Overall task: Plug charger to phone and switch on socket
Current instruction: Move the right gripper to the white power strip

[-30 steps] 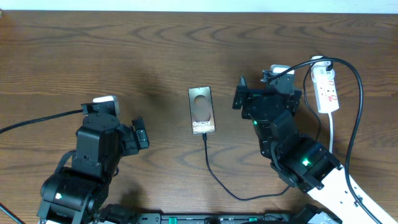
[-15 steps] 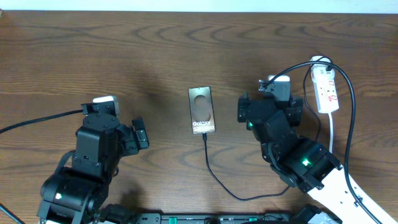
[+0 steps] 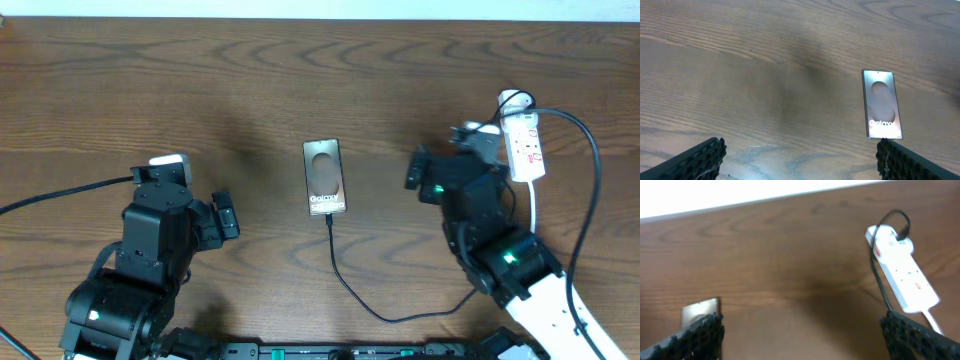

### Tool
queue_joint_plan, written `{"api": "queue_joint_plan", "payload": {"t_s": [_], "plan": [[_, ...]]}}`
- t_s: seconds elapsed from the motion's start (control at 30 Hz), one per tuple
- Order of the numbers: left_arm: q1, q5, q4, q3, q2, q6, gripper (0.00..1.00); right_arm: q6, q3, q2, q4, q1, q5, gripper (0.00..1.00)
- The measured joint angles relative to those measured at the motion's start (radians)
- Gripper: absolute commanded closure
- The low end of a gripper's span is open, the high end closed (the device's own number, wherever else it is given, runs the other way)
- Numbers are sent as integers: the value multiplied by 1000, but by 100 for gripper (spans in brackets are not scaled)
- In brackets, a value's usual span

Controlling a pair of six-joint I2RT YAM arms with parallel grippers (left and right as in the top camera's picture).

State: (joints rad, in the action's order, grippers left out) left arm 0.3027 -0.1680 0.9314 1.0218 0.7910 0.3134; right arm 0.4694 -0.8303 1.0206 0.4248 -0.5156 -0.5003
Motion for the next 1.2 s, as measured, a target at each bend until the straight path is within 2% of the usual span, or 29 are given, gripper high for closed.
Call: {"api": "queue_joint_plan", "payload": {"t_s": [0.1,0.23,0.43,0.57,0.77,0.93,1.1,1.2], "plan": [[0,0,0,0,0,0,2,5,134,-91,-155,100,99,1],[0,-3,0,0,0,0,2,5,304,-271,-275,219,193,1],[0,-3,0,0,0,0,2,5,497,-575,-334,366,255,1],[0,-3,0,0,0,0,2,5,542,-689,-348,450,313,1],[0,-3,0,0,0,0,2,86,541,-639,-489,457,400,1],[0,-3,0,0,0,0,2,166,538,-536,-523,453,419,1],[0,-3,0,0,0,0,2,173,452,-399,-329,507,432,1],[0,-3,0,0,0,0,2,174,341,-294,-206,561,459,1]]}}
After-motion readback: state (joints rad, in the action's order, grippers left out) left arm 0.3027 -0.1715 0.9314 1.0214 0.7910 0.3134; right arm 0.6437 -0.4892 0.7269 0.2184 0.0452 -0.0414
